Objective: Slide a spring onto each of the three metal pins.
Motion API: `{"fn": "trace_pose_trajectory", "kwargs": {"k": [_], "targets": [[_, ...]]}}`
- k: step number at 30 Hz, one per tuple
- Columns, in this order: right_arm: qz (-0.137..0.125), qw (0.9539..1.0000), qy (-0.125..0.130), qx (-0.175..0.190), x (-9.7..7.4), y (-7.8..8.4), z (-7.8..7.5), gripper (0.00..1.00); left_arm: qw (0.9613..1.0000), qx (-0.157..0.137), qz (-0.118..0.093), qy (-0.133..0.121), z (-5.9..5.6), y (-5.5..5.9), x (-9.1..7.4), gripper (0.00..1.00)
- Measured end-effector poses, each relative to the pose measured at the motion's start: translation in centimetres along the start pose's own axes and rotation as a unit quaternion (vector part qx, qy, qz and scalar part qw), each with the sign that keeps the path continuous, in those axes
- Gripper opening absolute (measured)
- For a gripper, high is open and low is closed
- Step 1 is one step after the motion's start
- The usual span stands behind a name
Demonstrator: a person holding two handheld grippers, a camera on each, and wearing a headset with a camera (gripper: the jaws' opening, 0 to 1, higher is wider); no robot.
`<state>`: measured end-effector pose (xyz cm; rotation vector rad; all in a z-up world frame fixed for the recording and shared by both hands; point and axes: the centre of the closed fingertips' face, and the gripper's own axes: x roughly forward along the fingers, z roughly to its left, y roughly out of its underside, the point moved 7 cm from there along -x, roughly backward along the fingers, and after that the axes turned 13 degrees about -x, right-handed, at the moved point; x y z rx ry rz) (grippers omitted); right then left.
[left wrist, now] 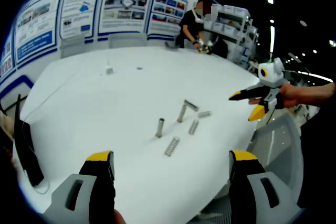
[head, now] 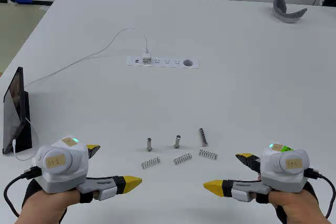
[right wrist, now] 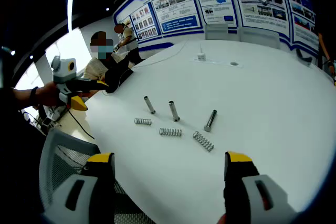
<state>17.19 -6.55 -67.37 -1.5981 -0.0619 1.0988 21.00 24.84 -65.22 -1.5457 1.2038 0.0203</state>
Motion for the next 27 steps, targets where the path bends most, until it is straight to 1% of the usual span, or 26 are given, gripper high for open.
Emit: {"fn": "trace_pose_trajectory", "kwargs": {"k": [4, 8, 10, 14, 20, 27], "targets": [[0.008, 1.0000, -0.002, -0.004, -0.1, 0.1, 0.0, 0.85, 1.0000, -0.002, 0.000, 0.001, 0.0, 0.1, 0.0, 0.92], [0.023, 0.9996, -0.006, -0.013, 0.0, 0.3, 0.0, 0.84, 1.0000, -0.002, 0.001, 0.003, -0.1, 0.1, 0.1, 0.92], [0.026, 0.9995, -0.004, -0.017, 0.0, 0.3, -0.1, 0.83, 1.0000, -0.001, 0.000, 0.004, -0.2, 0.1, 0.1, 0.92], [0.027, 0.9995, 0.001, -0.017, 0.1, 0.2, -0.3, 0.82, 1.0000, -0.002, 0.000, 0.004, -0.1, 0.2, 0.1, 0.92], [0.021, 0.9997, 0.006, -0.012, 0.2, -0.1, -0.5, 0.82, 1.0000, -0.006, 0.003, 0.004, 0.0, 0.4, 0.2, 0.91], [0.027, 0.9995, 0.015, 0.005, 0.6, 0.0, -1.4, 0.75, 0.9999, -0.008, 0.003, 0.007, 0.0, 0.5, 0.2, 0.91]]}}
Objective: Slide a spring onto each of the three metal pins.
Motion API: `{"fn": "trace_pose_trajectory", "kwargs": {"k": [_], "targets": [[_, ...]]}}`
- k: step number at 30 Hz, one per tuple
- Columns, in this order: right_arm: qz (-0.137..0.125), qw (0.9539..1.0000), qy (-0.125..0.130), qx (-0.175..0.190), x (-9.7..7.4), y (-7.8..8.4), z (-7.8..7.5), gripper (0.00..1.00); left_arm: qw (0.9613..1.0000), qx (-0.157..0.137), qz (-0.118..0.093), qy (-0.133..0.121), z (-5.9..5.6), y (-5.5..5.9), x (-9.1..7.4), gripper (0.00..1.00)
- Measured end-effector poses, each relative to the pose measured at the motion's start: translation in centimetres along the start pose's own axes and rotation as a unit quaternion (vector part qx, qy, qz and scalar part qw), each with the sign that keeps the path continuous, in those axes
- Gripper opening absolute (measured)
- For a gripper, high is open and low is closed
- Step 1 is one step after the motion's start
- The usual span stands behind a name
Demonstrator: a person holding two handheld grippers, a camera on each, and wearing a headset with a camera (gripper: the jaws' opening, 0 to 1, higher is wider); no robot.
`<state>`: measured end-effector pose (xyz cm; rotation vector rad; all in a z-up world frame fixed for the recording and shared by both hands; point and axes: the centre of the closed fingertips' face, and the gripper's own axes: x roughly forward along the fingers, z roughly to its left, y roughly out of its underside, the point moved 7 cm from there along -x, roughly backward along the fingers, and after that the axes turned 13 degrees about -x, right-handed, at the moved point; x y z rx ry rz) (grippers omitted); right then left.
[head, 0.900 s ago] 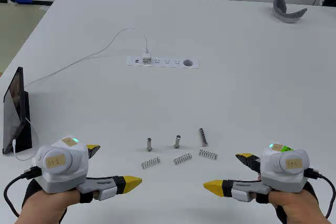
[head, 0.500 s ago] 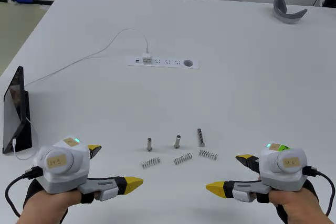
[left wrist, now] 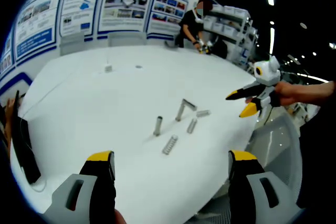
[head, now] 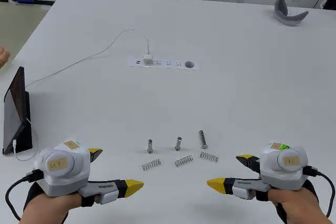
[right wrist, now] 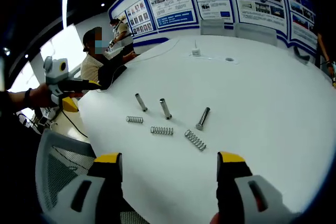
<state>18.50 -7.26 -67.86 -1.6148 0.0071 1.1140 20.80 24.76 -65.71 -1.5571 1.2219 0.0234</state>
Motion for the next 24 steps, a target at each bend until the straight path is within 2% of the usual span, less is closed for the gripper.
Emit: {"fn": "trace_pose_trajectory", "kwargs": {"k": [10, 17, 24], "targets": [[0.007, 0.9999, 0.009, 0.010, 1.2, -0.9, -1.4, 0.69, 1.0000, -0.003, 0.001, 0.003, 0.2, 0.0, 0.1, 0.91], [0.026, 0.9996, 0.008, 0.001, 2.4, -1.2, -2.2, 0.67, 1.0000, -0.007, 0.002, 0.002, 0.5, 0.2, 0.0, 0.91], [0.035, 0.9993, 0.007, 0.010, 3.8, -1.5, -3.1, 0.60, 0.9999, -0.011, 0.002, 0.001, 0.7, 0.3, -0.1, 0.91]]}}
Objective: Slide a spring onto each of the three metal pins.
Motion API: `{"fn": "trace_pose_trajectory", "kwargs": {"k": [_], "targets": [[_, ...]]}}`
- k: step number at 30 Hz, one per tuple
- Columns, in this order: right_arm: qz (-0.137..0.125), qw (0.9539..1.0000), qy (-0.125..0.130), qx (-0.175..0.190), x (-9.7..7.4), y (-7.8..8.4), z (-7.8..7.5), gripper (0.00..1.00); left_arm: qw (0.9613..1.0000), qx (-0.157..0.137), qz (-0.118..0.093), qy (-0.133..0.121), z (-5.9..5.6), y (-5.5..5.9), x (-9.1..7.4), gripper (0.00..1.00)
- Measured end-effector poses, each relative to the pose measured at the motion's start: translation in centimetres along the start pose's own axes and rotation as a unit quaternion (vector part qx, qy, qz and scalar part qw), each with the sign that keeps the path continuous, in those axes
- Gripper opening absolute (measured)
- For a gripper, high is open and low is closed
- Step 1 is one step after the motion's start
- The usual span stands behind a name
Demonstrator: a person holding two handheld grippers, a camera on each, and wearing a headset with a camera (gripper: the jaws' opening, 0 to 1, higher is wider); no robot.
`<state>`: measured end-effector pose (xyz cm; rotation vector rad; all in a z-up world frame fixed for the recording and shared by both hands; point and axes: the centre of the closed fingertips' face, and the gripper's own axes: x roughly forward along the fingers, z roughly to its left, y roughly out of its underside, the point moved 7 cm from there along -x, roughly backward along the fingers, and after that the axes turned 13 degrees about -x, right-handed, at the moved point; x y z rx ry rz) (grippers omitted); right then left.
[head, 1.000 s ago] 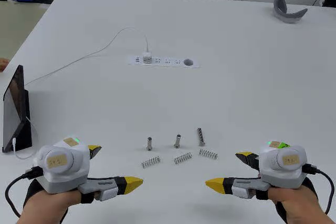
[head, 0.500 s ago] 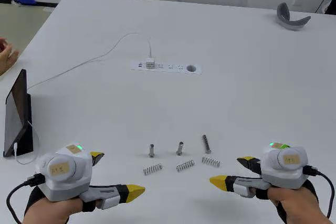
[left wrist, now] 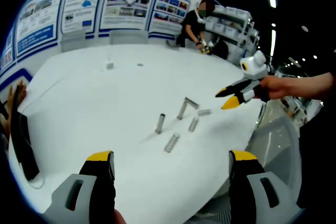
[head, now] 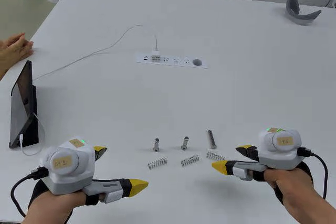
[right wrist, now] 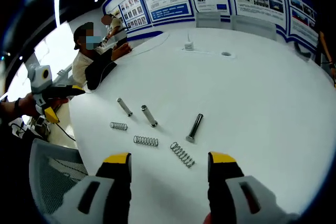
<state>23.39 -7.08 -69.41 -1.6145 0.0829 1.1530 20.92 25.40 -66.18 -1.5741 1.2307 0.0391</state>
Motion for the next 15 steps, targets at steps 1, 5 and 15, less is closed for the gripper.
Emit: {"fn": "trace_pose_trajectory", "kwargs": {"k": [1, 5, 15], "targets": [[0.002, 1.0000, 0.002, 0.001, 0.2, 0.0, -0.1, 0.59, 1.0000, -0.001, 0.000, 0.000, 0.0, 0.0, 0.0, 0.91], [0.005, 1.0000, 0.001, 0.006, 0.9, -0.3, -0.6, 0.57, 1.0000, -0.002, -0.001, -0.001, 0.1, 0.0, -0.1, 0.91], [0.008, 0.9989, 0.013, 0.044, 2.7, -0.8, -2.5, 0.46, 1.0000, -0.003, -0.004, -0.002, 0.2, -0.2, 0.1, 0.91]]}}
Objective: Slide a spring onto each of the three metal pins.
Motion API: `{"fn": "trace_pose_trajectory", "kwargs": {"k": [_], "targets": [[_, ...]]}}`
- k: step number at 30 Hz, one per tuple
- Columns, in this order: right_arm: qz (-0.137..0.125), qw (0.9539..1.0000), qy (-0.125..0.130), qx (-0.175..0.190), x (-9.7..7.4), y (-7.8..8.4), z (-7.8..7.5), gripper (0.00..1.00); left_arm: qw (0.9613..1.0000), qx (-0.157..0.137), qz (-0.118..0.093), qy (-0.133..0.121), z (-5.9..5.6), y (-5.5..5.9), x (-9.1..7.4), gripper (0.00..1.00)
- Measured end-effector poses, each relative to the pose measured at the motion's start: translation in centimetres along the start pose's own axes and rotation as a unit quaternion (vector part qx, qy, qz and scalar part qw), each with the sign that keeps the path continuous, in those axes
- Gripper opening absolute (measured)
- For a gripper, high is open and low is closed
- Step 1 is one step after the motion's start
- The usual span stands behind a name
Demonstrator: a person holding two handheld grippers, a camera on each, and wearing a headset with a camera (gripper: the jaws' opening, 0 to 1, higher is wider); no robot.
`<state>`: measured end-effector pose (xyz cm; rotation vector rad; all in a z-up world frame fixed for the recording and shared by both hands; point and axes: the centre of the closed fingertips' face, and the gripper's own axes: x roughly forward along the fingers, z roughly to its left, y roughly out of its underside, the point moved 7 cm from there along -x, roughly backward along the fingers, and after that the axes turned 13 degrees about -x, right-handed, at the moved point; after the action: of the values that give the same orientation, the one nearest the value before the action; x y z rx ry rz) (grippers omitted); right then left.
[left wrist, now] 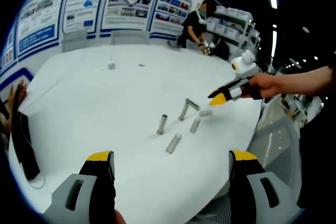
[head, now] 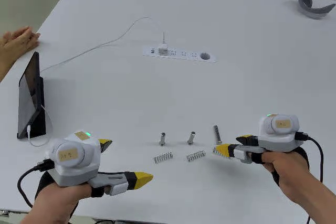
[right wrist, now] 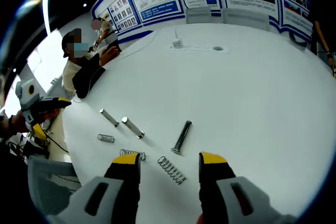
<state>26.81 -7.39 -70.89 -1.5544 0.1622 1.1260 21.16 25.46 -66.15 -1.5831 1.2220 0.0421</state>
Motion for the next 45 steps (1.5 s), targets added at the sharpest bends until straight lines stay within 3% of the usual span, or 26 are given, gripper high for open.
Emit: {"fn": "trace_pose_trajectory", "kwargs": {"k": [11, 16, 29, 45], "targets": [[0.007, 0.9995, 0.007, 0.030, 1.9, -1.0, -1.0, 0.38, 1.0000, -0.005, 0.000, 0.000, 0.1, -0.3, 0.2, 0.91], [0.019, 0.9990, 0.008, 0.039, 3.0, -1.4, -1.2, 0.30, 0.9999, -0.011, -0.001, -0.004, 0.4, -0.3, 0.1, 0.91], [0.054, 0.9953, 0.024, 0.076, 5.2, -2.4, -2.1, 0.24, 0.9998, -0.019, 0.002, -0.010, 0.9, 0.1, -0.2, 0.90], [0.105, 0.9907, 0.058, 0.063, 6.3, -2.7, -2.1, 0.17, 0.9996, -0.026, -0.006, -0.008, 1.1, 0.1, 0.1, 0.88]]}}
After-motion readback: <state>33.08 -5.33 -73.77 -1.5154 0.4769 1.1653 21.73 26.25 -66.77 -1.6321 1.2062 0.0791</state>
